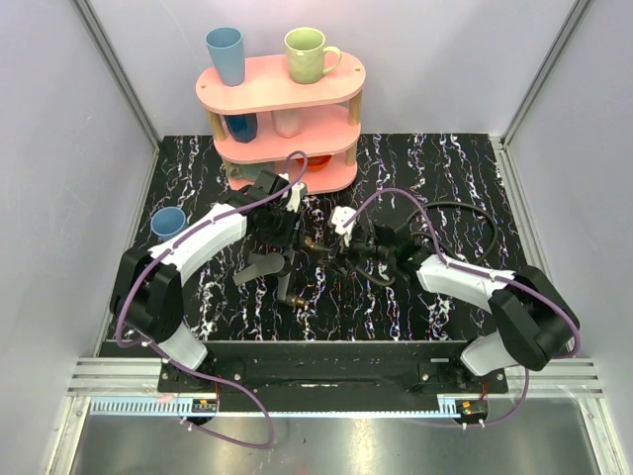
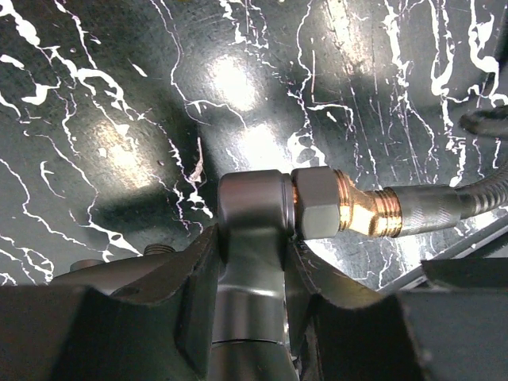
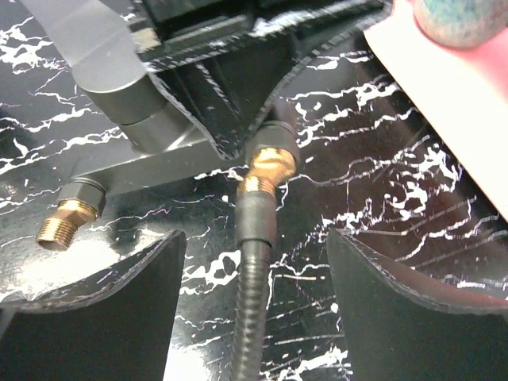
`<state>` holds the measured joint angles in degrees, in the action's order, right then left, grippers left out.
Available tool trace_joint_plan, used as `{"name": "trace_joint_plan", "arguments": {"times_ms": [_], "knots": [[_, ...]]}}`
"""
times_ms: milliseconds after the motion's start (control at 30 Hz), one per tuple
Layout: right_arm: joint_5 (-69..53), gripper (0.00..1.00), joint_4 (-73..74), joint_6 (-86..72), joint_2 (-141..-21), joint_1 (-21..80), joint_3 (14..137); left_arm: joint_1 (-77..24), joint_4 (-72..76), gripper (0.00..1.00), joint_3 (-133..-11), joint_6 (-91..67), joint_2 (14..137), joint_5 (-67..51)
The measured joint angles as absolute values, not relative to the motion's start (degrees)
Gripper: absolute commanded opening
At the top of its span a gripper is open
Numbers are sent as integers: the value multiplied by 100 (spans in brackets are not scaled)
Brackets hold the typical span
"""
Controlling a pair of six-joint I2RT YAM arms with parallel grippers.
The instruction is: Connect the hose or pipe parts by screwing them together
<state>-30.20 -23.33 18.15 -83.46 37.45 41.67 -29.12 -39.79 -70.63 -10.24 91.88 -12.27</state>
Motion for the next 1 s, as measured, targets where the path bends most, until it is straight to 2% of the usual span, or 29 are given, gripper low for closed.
{"name": "trace_joint_plan", "arguments": {"times_ms": [133,267,367,400,467,700,1000], "knots": [[-2783,76,-2333,2296,-8381,4005,4167,-2912,-3999,0,-7065,-1081,9188,-1367],[-2425,68,-2329,2663,-8523,4191,4211,-2912,-4062,0,-7067,-1105,9188,-1490],[-2246,42,-2322,2858,-8637,4287,4313,-2912,-4084,0,-7067,-1120,9188,-1590],[-2180,16,-2322,2904,-8687,4331,4370,-2912,-4082,0,-7067,-1135,9188,-1610],[-2110,2,-2331,2991,-8761,4390,4456,-2915,-4071,0,-7067,-1179,9188,-1597],[-1951,0,-2244,2386,-8956,4364,4709,-2847,-3568,0,-6720,-1352,8982,-1573],[-3691,0,-2827,-1096,-9977,3496,5081,-3048,-1415,0,-4978,-1822,8138,-827]]}}
